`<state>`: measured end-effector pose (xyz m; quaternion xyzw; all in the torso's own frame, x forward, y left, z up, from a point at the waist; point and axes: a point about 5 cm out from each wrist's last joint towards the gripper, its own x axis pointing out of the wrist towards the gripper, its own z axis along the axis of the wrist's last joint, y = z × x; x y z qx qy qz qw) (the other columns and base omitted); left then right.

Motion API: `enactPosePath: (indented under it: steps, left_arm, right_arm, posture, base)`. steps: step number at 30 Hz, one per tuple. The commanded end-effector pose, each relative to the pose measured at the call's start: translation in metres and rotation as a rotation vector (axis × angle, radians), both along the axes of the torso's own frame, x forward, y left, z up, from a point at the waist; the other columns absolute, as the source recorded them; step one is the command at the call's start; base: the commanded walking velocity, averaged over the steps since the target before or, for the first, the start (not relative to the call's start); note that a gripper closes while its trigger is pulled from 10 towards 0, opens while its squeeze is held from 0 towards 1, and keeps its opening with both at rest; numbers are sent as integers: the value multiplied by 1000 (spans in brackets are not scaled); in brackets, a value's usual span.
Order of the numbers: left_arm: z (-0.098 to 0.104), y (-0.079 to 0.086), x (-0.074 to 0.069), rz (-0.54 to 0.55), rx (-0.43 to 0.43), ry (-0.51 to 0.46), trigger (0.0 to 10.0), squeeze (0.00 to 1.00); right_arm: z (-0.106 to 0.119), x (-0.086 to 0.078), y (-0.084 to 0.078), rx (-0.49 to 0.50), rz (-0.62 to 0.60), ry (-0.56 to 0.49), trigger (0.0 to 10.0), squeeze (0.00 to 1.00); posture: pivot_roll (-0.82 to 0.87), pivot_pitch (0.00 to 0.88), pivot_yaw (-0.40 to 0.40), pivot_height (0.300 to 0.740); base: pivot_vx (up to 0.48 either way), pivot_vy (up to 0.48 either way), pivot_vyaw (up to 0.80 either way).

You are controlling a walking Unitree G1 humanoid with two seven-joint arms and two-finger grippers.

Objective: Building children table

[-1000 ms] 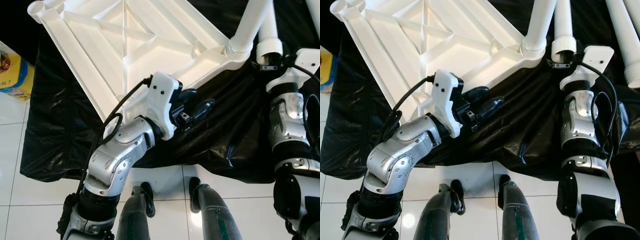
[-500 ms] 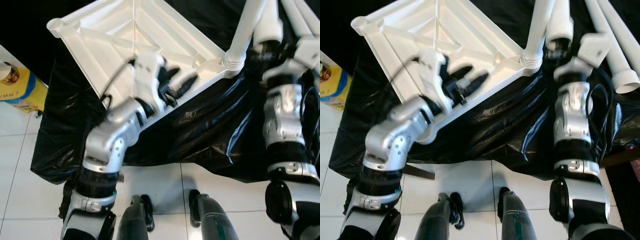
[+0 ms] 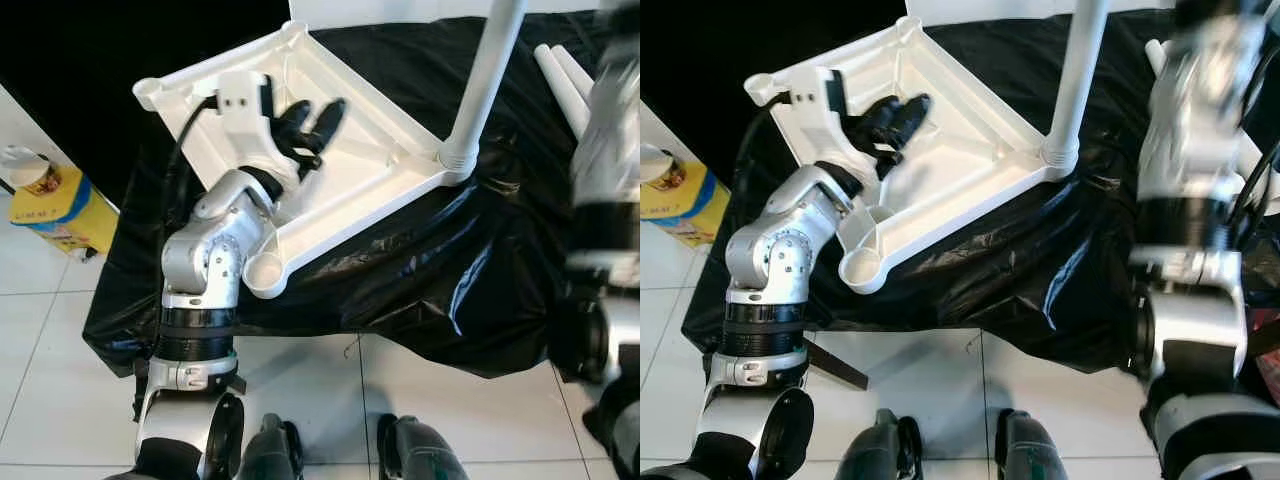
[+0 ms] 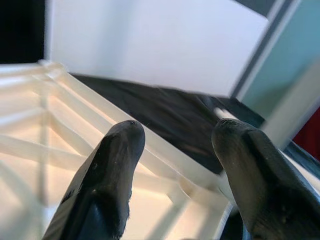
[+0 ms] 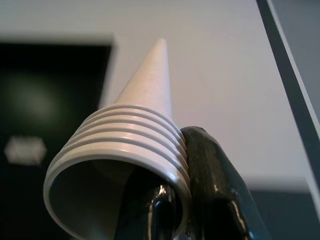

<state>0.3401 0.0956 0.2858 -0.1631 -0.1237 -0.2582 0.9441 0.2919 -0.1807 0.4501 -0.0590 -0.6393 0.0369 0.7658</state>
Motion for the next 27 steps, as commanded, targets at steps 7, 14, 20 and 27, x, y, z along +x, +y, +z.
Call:
enactPosePath:
  steps: [7,14,20,27]
  left_arm:
    - [7,13,14,113,-11,-3,10000,0]
    - [21,18,15,59,-69,-70,10000,0]
    - [32,17,5,-123,-163,-136,10000,788]
    - [37,5,-16,-400,-246,-191,10000,1000]
  right_arm:
    - [12,-16,28,-113,105,-83,10000,0]
    - [-28,8,39,-169,173,103,10000,0]
    - [-76,22,45,-155,250,298,10000,0]
    - [-116,25,49,-143,285,442,10000,0]
  posture:
    - [61,31,38,740]
    - [68,23,25,740]
    - [65,20,15,740]
    - [60,18,15,740]
  base:
    - [0,0,0]
    - [0,0,0]
    - [0,0,0]
    - [0,0,0]
